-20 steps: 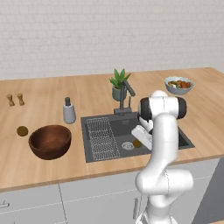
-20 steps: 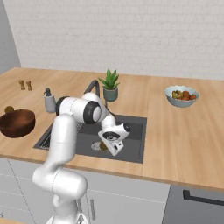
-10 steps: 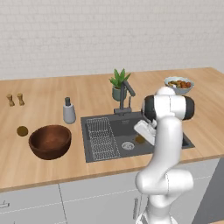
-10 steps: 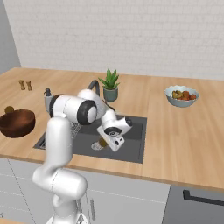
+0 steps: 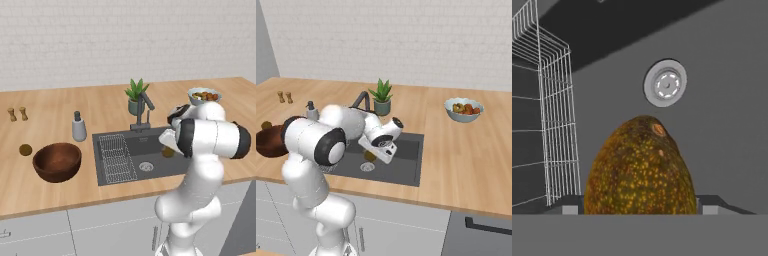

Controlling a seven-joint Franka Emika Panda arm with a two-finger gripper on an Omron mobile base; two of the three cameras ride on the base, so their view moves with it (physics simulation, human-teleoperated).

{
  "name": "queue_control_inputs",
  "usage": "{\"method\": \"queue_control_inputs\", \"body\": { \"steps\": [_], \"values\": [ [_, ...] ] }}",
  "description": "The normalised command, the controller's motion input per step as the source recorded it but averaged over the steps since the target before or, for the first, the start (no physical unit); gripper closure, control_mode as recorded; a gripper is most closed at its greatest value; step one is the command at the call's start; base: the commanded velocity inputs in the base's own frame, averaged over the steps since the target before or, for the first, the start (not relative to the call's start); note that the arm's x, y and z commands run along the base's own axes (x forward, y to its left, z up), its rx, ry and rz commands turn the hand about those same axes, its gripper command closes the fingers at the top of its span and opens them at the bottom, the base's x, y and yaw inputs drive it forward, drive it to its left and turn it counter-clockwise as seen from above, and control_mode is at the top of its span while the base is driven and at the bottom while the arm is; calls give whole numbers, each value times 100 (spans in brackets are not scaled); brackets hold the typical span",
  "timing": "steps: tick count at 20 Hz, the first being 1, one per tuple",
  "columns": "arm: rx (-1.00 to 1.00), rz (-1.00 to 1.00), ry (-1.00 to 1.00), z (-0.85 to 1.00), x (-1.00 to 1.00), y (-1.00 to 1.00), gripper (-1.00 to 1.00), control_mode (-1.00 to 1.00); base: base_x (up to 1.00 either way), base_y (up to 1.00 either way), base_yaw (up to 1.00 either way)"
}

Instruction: Pick the avocado from the sink and place it in the bowl. Then pick the bowl and place it in the microwave. Then close the microwave door and press the start button.

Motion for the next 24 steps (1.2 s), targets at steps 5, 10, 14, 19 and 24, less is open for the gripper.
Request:
{"method": "queue_control_inputs", "body": {
  "steps": [5, 10, 14, 19, 24],
  "values": [
    [-31, 20, -18, 100, -100, 86, 100, -100, 0, 0, 0],
    [-35, 14, -29, 100, -92, 100, 100, -100, 0, 0, 0],
    [-34, 9, -23, 98, -49, 100, 100, -100, 0, 0, 0],
    [-22, 7, -10, 81, 2, 100, 100, -100, 0, 0, 0],
    [-13, 9, -1, 86, 17, 100, 100, -100, 0, 0, 0]
  ]
}}
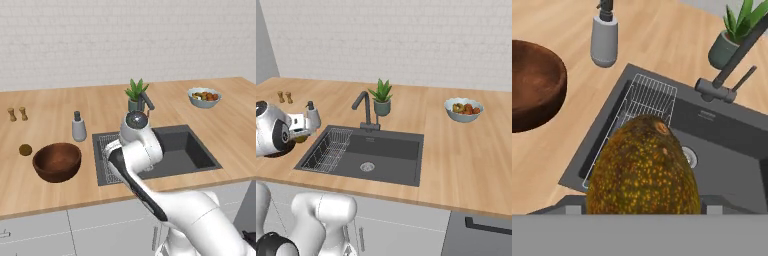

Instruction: Pick the avocado from the sink and place it in the bowl. Then pick the bowl and place it in the microwave. Then close the microwave door and press the start button.

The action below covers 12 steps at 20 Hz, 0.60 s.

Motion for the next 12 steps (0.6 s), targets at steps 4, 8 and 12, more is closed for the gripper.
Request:
{"method": "queue_control_inputs", "body": {
  "steps": [4, 8, 12],
  "values": [
    [-1, 13, 17, 66, 26, 100, 100, -100, 0, 0, 0],
    [5, 18, 20, -65, 60, 100, 100, -100, 0, 0, 0],
    [0, 8, 3, -14, 41, 100, 100, -100, 0, 0, 0]
  ]
}}
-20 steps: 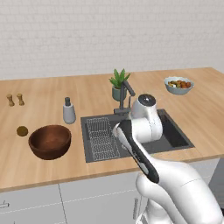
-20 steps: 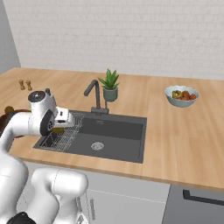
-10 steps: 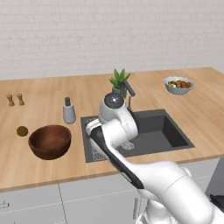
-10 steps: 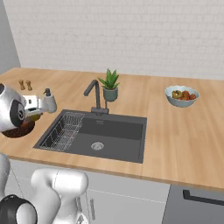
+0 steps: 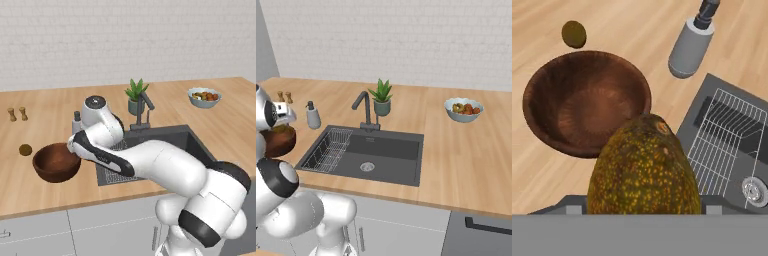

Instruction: Pick the avocado from the sink and place it in the bowl. Then pick the bowl and place it in the microwave. Then close the microwave door and press the start button.

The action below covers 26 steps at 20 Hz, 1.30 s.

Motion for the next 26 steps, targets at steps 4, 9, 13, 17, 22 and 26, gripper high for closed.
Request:
{"method": "queue_control_inputs", "body": {
  "steps": [4, 9, 13, 17, 22, 26],
  "values": [
    [-15, 0, 8, -33, 42, 100, 100, -100, 0, 0, 0],
    [-8, 0, 9, -51, 41, 77, 100, -100, 0, 0, 0],
    [-1, 0, 10, -59, 47, 53, -100, -100, 0, 0, 0],
    [0, 0, 1, -44, 26, 21, -100, -100, 0, 0, 0],
    [0, 0, -2, 6, 20, 3, -100, -100, 0, 0, 0],
    [0, 0, 0, 12, 8, 0, -100, -100, 0, 0, 0]
  ]
}}
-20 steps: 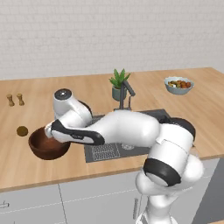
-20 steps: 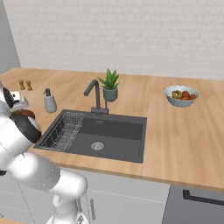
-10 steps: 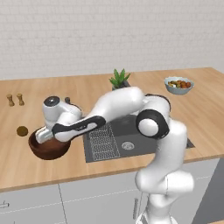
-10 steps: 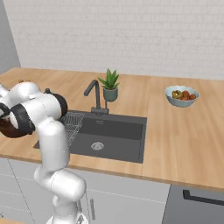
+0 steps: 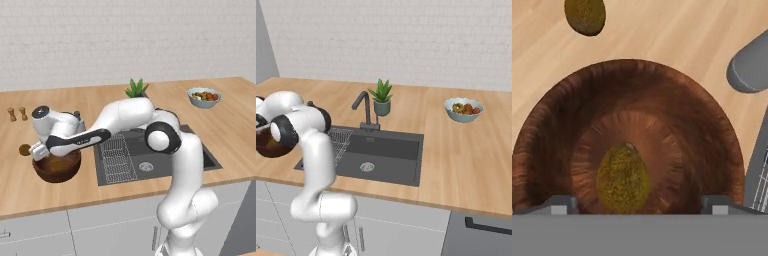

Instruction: Pick the avocado from the sink and place it in the bowl. Then pick the bowl and place it in the microwave. Then close the microwave door and press the start button.

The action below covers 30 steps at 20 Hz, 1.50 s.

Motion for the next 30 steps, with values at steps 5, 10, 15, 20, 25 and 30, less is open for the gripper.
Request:
{"method": "queue_control_inputs", "body": {
  "steps": [5, 10, 15, 20, 25, 30],
  "values": [
    [0, 3, -2, 15, -68, 0, -100, -100, 0, 0, 0],
    [-10, 12, 5, -43, -58, -15, -100, -100, 0, 0, 0],
    [-13, 11, 3, -41, 27, -9, -100, -100, 0, 0, 0],
    [-16, 13, 0, -30, 31, 3, -100, -100, 0, 0, 0],
    [-14, 15, 1, -49, 2, -3, -100, -100, 0, 0, 0],
    [-2, 16, 0, -17, -3, -29, -100, -100, 0, 0, 0]
  ]
}}
